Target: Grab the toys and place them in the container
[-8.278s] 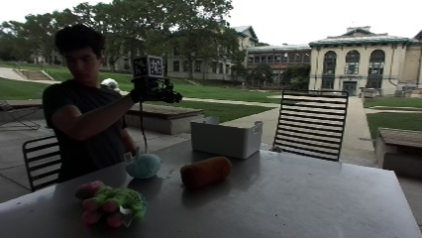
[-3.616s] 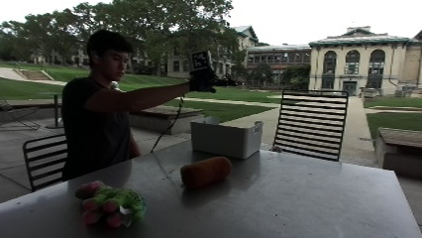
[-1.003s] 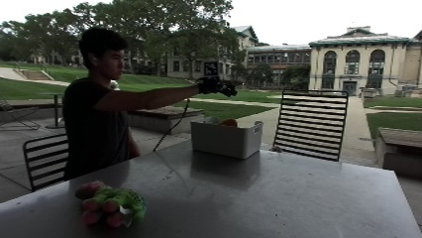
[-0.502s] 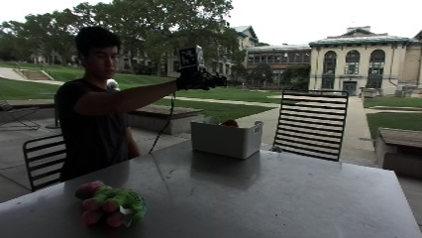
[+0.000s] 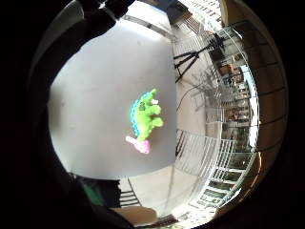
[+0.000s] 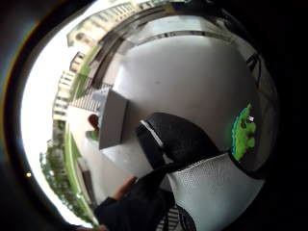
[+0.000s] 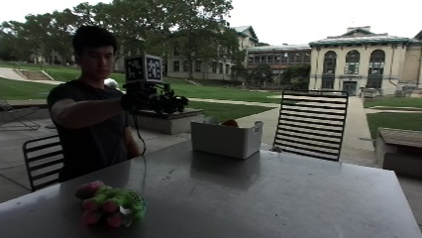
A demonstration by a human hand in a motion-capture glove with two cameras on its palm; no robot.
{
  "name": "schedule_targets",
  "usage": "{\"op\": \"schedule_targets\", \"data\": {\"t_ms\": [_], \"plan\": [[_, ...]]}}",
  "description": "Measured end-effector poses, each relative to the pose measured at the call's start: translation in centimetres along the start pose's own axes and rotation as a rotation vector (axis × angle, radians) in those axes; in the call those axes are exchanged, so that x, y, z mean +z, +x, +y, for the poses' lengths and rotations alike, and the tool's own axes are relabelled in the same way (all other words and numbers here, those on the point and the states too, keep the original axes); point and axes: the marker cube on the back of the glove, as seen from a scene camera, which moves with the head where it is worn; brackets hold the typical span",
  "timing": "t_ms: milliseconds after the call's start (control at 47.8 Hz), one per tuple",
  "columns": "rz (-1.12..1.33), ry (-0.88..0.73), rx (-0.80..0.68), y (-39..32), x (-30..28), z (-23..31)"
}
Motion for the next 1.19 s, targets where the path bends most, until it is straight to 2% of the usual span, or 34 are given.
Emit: {"op": "schedule_targets", "data": {"t_ms": [293,773,982,1192], "plan": [[0.002,-0.075,0.149,9.3,7.9,3.0],[-0.013,-0.221,0.259,13.6,19.7,8.4],[0.027,-0.248,0.295,15.1,21.7,8.5],[-0.07,-0.308,0.35,16.6,23.6,9.2]]}}
